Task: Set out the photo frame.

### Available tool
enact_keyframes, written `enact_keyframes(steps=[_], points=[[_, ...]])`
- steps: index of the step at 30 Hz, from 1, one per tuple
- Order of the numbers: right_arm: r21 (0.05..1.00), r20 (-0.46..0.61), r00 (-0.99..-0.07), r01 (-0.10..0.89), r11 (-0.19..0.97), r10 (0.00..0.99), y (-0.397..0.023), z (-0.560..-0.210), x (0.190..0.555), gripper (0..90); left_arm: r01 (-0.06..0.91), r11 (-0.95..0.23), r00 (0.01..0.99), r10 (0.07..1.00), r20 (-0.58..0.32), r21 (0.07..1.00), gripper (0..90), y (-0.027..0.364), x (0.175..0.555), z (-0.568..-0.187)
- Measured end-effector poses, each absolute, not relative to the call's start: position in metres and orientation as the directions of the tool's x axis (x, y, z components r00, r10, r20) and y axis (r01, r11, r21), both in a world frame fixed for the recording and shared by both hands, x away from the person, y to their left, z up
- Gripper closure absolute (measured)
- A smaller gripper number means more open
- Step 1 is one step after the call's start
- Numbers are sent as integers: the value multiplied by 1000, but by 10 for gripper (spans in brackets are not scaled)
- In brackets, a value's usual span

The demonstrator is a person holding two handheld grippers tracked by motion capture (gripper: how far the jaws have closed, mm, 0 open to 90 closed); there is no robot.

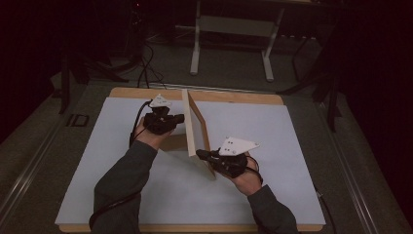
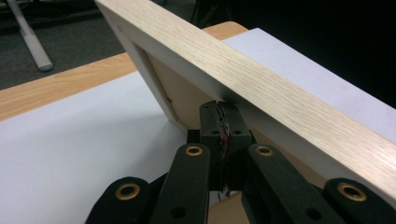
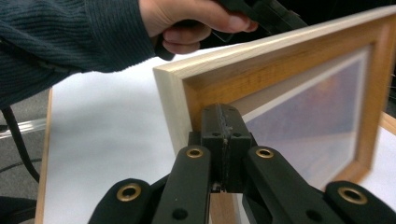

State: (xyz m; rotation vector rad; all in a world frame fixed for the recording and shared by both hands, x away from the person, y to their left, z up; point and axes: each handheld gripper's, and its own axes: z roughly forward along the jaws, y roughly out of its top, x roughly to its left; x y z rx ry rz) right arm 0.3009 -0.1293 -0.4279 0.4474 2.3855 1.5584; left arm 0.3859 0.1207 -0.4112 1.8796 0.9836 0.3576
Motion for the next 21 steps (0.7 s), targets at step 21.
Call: enact_keyframes(steps=[21], points=[[921, -33, -916, 127, 367, 400, -105, -428, 306, 898, 451, -287, 694, 708, -130, 845, 900, 102, 387, -407]])
